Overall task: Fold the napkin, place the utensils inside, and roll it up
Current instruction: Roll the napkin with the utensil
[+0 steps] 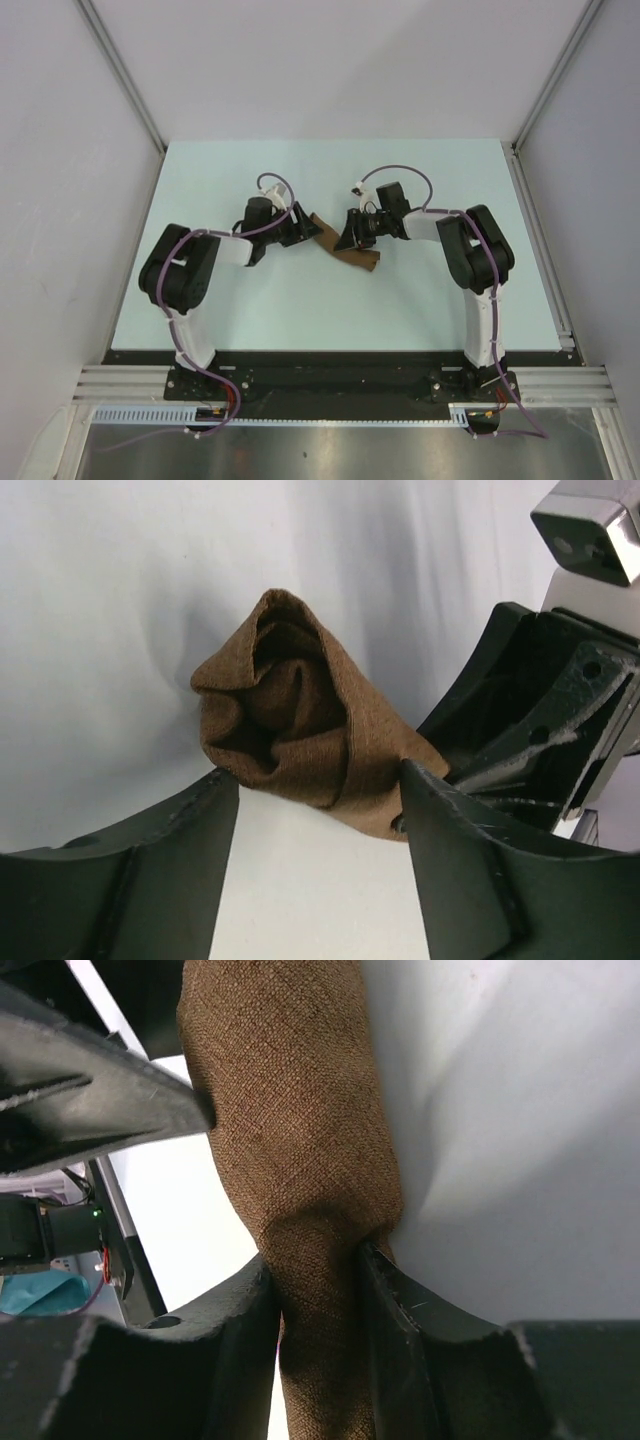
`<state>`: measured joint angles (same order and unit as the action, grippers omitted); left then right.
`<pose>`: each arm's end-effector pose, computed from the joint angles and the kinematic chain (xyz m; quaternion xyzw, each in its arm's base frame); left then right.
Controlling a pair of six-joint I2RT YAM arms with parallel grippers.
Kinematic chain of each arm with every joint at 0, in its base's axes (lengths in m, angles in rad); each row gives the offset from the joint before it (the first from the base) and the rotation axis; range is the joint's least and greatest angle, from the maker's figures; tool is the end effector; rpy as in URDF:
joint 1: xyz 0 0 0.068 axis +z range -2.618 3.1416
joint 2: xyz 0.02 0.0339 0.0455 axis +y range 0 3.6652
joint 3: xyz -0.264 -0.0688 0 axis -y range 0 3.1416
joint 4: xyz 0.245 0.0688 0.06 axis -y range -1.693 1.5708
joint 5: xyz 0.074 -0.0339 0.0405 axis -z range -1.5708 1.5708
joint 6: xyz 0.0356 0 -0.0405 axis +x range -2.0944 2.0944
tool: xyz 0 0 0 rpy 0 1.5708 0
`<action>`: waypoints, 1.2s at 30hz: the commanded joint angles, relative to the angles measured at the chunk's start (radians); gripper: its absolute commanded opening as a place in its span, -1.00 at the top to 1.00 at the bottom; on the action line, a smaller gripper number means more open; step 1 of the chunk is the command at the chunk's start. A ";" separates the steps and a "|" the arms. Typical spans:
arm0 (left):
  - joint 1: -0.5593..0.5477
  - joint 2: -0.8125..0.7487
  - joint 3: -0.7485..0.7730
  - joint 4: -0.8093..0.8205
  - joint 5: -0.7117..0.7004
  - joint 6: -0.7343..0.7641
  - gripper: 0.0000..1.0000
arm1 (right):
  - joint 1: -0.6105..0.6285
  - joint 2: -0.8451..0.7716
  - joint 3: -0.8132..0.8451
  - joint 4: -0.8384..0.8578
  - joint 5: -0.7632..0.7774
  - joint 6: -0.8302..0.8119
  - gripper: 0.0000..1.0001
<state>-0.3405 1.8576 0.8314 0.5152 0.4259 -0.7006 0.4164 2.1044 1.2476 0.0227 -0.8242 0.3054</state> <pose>0.3398 -0.1360 0.1362 -0.0459 0.8489 -0.4039 0.3379 0.3791 0.1962 0.1222 -0.1914 0.8455 0.4661 0.1767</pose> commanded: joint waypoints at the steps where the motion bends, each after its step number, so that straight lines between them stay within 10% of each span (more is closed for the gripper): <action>1: -0.009 0.035 0.072 0.062 -0.006 -0.022 -0.33 | 0.018 0.051 -0.016 -0.139 0.037 -0.031 0.17; 13: -0.022 0.103 0.158 -0.007 -0.013 -0.005 0.11 | 0.002 -0.096 0.033 -0.293 0.256 -0.146 -0.43; 23: -0.026 0.140 0.219 -0.079 0.007 0.012 0.12 | 0.129 -0.331 -0.080 -0.084 0.669 -0.278 -0.55; 36: -0.028 0.153 0.258 -0.122 0.007 0.029 0.10 | 0.380 -0.207 -0.036 -0.060 1.109 -0.529 -0.64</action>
<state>-0.3607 2.0037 1.0554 0.3981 0.4252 -0.6979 0.7609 1.8568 1.1877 -0.0742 0.0853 -0.1284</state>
